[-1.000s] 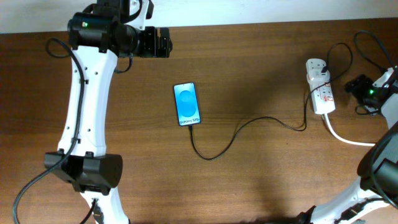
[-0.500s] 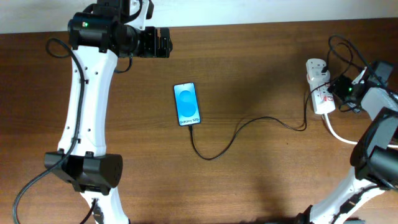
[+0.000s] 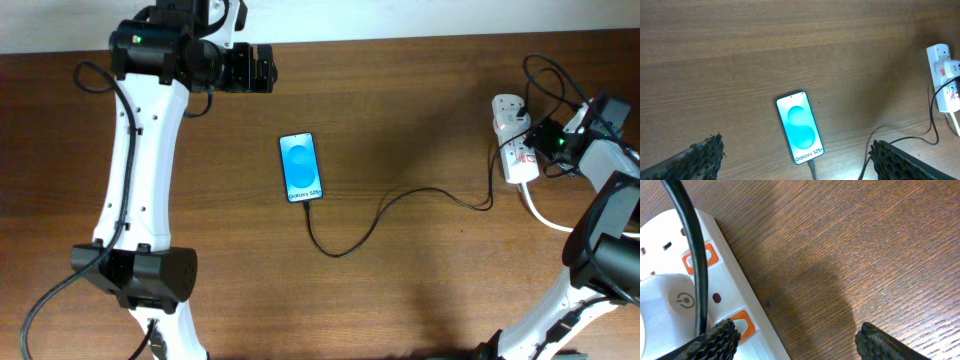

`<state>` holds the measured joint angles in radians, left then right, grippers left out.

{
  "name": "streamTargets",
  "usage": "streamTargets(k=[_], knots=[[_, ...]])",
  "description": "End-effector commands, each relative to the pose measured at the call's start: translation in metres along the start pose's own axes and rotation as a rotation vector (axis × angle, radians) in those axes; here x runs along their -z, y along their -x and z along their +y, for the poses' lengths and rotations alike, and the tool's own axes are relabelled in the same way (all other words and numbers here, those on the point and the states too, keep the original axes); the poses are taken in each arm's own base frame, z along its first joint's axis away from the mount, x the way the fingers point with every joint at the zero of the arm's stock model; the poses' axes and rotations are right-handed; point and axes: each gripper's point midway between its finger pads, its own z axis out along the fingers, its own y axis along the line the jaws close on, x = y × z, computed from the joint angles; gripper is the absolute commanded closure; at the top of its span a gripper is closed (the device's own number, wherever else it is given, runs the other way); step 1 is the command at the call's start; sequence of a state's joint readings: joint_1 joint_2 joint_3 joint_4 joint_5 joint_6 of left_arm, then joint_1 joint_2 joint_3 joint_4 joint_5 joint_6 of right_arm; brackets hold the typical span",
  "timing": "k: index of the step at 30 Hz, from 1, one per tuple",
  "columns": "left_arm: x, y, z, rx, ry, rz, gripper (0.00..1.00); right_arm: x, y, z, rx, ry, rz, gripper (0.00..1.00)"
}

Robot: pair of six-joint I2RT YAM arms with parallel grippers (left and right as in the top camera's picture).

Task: Plug charger to phone and switch on socket

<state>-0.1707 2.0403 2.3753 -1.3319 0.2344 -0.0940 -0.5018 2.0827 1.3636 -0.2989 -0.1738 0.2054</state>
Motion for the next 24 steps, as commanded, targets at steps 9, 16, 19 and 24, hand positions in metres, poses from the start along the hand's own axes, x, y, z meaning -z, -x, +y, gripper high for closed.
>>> streamTargets(k=[9,16,19,24], knots=[[0.005,0.003,-0.003,-0.011,-0.006,-0.016,0.01,-0.010,-0.040,0.045,0.129,0.063,0.128,0.20],[0.005,0.003,-0.003,-0.011,-0.006,-0.016,0.01,-0.009,-0.045,0.053,0.135,0.100,0.145,0.20],[0.005,0.003,-0.003,-0.011,-0.006,-0.016,0.01,-0.010,-0.047,0.053,0.145,0.091,0.147,0.20],[0.005,0.003,-0.003,-0.011,-0.006,-0.016,0.01,-0.012,-0.029,0.027,0.064,-0.072,0.069,0.12]])
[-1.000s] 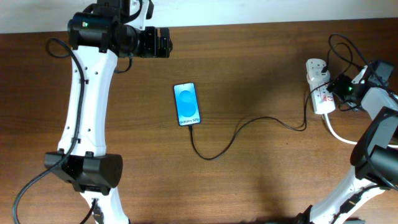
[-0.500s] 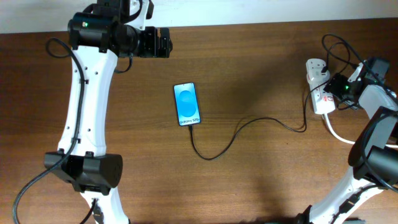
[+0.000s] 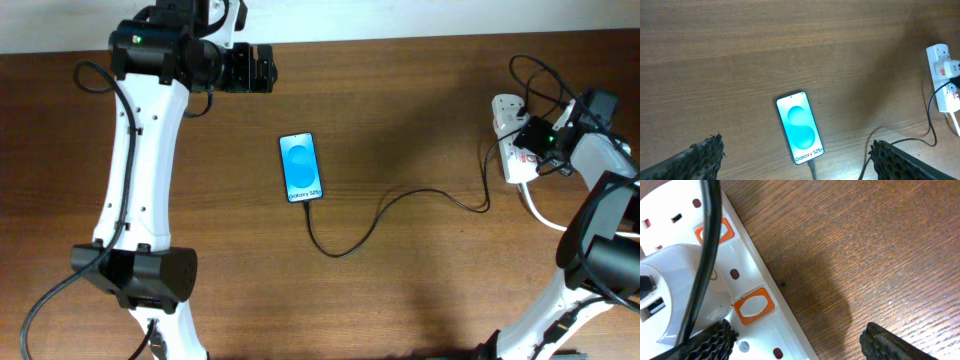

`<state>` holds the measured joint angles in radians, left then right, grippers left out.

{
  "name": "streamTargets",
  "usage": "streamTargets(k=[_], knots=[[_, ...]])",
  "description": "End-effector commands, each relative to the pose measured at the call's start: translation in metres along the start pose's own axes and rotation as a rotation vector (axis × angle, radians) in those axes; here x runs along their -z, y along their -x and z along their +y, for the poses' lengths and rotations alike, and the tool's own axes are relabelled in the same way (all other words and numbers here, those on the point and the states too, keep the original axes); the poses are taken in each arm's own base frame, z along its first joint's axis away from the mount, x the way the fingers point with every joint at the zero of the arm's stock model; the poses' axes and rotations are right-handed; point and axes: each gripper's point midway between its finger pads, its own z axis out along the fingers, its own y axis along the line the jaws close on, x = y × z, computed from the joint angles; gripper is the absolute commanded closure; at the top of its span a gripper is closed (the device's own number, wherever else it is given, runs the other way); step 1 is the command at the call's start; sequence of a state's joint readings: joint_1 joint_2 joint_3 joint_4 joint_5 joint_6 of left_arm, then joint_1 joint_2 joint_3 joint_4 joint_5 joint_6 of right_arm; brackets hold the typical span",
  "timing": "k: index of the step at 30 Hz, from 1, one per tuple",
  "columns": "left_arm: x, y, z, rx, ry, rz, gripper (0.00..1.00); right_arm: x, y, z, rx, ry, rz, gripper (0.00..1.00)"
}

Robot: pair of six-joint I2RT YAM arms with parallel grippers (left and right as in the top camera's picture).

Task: Plug charger to phone and switch on socket

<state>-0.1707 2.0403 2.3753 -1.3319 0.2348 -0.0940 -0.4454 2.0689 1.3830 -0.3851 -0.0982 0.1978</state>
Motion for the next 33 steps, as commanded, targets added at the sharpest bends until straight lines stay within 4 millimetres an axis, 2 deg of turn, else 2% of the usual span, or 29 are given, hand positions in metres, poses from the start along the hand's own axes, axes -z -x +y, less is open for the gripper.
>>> streamTargets(k=[1,7,10,12,14,17,19,22,26,30,33], knots=[[0.005,0.003,-0.003,-0.011,-0.006,-0.016,0.01,-0.015,-0.012,0.013,-0.003,-0.029,0.009,0.11],[0.005,0.003,-0.003,-0.011,-0.006,-0.016,0.01,-0.008,-0.005,-0.002,-0.040,-0.100,-0.012,0.10],[0.005,0.003,-0.003,-0.011,-0.006,-0.016,0.01,0.010,0.004,-0.011,-0.074,-0.043,-0.016,0.11],[0.005,0.003,-0.003,-0.011,-0.006,-0.016,0.01,0.012,0.002,-0.016,-0.097,-0.018,0.000,0.11],[0.005,0.003,-0.003,-0.011,-0.006,-0.016,0.01,0.015,0.001,-0.031,-0.131,-0.019,0.012,0.12],[0.005,0.003,-0.003,-0.011,-0.006,-0.016,0.01,0.015,0.013,-0.025,-0.136,0.023,-0.032,0.12],[0.005,0.003,-0.003,-0.011,-0.006,-0.016,0.01,0.013,0.023,-0.012,-0.118,0.080,-0.071,0.12],[0.005,0.003,-0.003,-0.011,-0.006,-0.016,0.01,-0.003,0.015,-0.003,-0.101,0.092,-0.048,0.12],[0.005,0.003,-0.003,-0.011,-0.006,-0.016,0.00,-0.006,0.012,-0.003,-0.102,0.090,-0.038,0.12],[0.005,0.003,-0.003,-0.011,-0.006,-0.016,0.01,-0.022,-0.003,-0.008,-0.108,0.080,0.009,0.12],[0.005,0.003,-0.003,-0.011,-0.006,-0.016,0.01,-0.022,-0.006,-0.008,-0.108,0.078,0.022,0.12]])
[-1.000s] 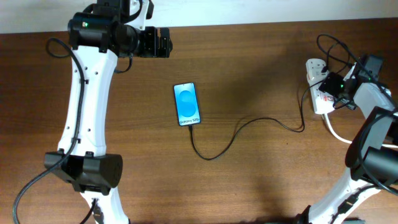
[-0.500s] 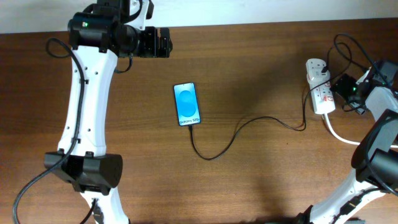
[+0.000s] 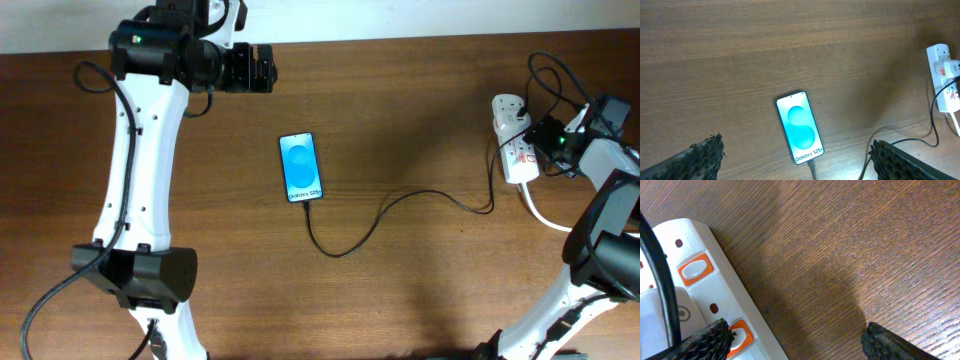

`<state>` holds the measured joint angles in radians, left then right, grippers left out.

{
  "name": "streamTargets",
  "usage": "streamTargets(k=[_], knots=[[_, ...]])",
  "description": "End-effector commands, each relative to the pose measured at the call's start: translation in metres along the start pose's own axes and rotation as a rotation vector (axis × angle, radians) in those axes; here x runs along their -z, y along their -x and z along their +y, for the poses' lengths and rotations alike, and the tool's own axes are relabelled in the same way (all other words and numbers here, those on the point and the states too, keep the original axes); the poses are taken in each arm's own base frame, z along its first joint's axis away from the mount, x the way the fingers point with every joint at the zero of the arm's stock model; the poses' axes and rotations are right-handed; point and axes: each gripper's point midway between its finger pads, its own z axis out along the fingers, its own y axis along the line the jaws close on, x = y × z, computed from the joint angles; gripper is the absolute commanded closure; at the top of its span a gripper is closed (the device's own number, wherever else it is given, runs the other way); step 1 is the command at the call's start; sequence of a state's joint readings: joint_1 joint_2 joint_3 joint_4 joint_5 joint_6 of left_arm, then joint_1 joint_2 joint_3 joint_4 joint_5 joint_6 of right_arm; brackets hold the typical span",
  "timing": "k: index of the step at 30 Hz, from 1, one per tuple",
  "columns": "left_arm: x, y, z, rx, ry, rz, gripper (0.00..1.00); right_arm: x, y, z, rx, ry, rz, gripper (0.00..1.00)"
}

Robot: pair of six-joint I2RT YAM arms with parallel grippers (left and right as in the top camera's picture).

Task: Plug charger to phone and switch on socket

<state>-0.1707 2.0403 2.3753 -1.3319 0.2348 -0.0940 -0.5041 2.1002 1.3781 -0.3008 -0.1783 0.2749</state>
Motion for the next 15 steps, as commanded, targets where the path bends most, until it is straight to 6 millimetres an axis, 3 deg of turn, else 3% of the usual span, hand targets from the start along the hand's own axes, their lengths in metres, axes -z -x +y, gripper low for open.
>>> streamTargets(k=[1,11,14,15], knots=[[0.005,0.003,-0.003,-0.011,-0.006,-0.016,0.01,-0.013,-0.022,0.004,0.009,0.014,0.075,0.12],[0.005,0.003,-0.003,-0.011,-0.006,-0.016,0.01,-0.015,-0.048,0.030,0.070,0.034,0.154,0.17],[0.005,0.003,-0.003,-0.011,-0.006,-0.016,0.01,-0.013,-0.040,0.020,0.062,-0.002,0.129,0.11],[0.005,0.003,-0.003,-0.011,-0.006,-0.016,0.01,-0.004,-0.025,0.009,0.016,-0.016,0.101,0.05]])
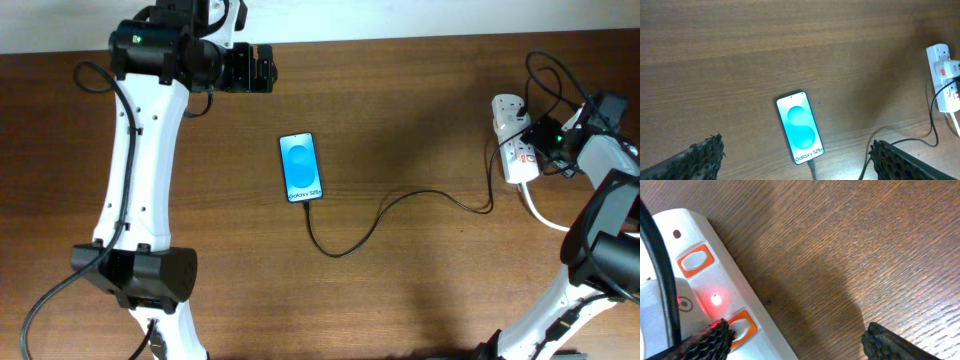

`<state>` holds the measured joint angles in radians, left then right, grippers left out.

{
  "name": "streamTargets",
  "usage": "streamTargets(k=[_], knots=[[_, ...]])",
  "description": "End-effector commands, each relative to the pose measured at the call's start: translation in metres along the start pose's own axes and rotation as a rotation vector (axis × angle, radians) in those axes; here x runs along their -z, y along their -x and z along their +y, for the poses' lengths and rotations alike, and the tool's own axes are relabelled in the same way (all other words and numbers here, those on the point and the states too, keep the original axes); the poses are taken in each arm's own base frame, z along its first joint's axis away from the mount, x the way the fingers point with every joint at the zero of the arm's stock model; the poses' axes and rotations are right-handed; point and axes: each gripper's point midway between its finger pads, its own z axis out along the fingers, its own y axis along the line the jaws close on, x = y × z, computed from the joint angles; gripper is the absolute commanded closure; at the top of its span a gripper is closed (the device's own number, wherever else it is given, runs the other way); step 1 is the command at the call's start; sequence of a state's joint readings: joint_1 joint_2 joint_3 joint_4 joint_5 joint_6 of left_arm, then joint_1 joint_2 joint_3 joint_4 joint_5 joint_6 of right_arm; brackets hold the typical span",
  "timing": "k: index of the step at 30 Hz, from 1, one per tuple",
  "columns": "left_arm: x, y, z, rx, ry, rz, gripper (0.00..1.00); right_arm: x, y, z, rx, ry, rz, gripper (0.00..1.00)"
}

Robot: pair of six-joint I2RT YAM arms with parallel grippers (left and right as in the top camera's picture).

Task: Plug charger to phone and switch on socket

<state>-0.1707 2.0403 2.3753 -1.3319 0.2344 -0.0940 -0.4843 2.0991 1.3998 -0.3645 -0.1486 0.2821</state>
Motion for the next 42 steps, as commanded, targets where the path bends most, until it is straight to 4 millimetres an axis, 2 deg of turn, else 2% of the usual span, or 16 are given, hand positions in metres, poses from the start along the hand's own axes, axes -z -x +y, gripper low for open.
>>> streamTargets(k=[1,3,4,5,8,10,13,16,17,19,22,26,29,33,36,42], knots=[[0.005,0.003,-0.003,-0.011,-0.007,-0.016,0.01,0.009,-0.002,-0.002,-0.026,0.007,0.037,0.00],[0.005,0.003,-0.003,-0.011,-0.006,-0.016,0.01,0.054,0.026,-0.022,-0.119,-0.043,-0.002,0.02],[0.005,0.003,-0.003,-0.011,-0.006,-0.016,0.01,0.085,0.034,-0.028,-0.148,-0.061,0.020,0.02],[0.005,0.003,-0.003,-0.011,-0.006,-0.016,0.01,0.102,0.034,-0.025,-0.152,-0.065,0.040,0.02],[0.005,0.003,-0.003,-0.011,-0.006,-0.016,0.01,0.169,0.033,0.004,-0.116,-0.029,0.040,0.01],[0.005,0.003,-0.003,-0.011,-0.006,-0.016,0.00,0.215,0.025,0.041,-0.006,0.073,0.006,0.01],[0.005,0.003,-0.003,-0.011,-0.007,-0.016,0.01,0.316,-0.030,0.141,0.358,0.315,-0.081,0.02],[0.005,0.003,-0.003,-0.011,-0.006,-0.016,0.01,0.380,-0.093,0.186,0.540,0.453,-0.099,0.02],[0.005,0.003,-0.003,-0.011,-0.006,-0.016,0.01,0.391,-0.103,0.193,0.572,0.483,-0.109,0.02],[0.005,0.003,-0.003,-0.011,-0.006,-0.016,0.00,0.395,-0.113,0.196,0.596,0.497,-0.092,0.02],[0.005,0.003,-0.003,-0.011,-0.006,-0.016,0.01,0.387,-0.126,0.178,0.584,0.424,-0.019,0.02],[0.005,0.003,-0.003,-0.011,-0.006,-0.016,0.01,0.390,-0.131,0.173,0.688,0.422,-0.055,0.02],[0.005,0.003,-0.003,-0.011,-0.006,-0.016,0.01,0.407,-0.131,0.160,0.694,0.435,-0.254,0.02],[0.005,0.003,-0.003,-0.011,-0.006,-0.016,0.01,0.419,-0.153,0.121,0.670,0.453,-0.610,0.02],[0.005,0.003,-0.003,-0.011,-0.006,-0.016,0.01,0.401,-0.157,0.116,0.656,0.485,-0.751,0.02],[0.005,0.003,-0.003,-0.011,-0.006,-0.016,0.01,0.323,-0.185,0.114,0.657,0.585,-0.942,0.02]])
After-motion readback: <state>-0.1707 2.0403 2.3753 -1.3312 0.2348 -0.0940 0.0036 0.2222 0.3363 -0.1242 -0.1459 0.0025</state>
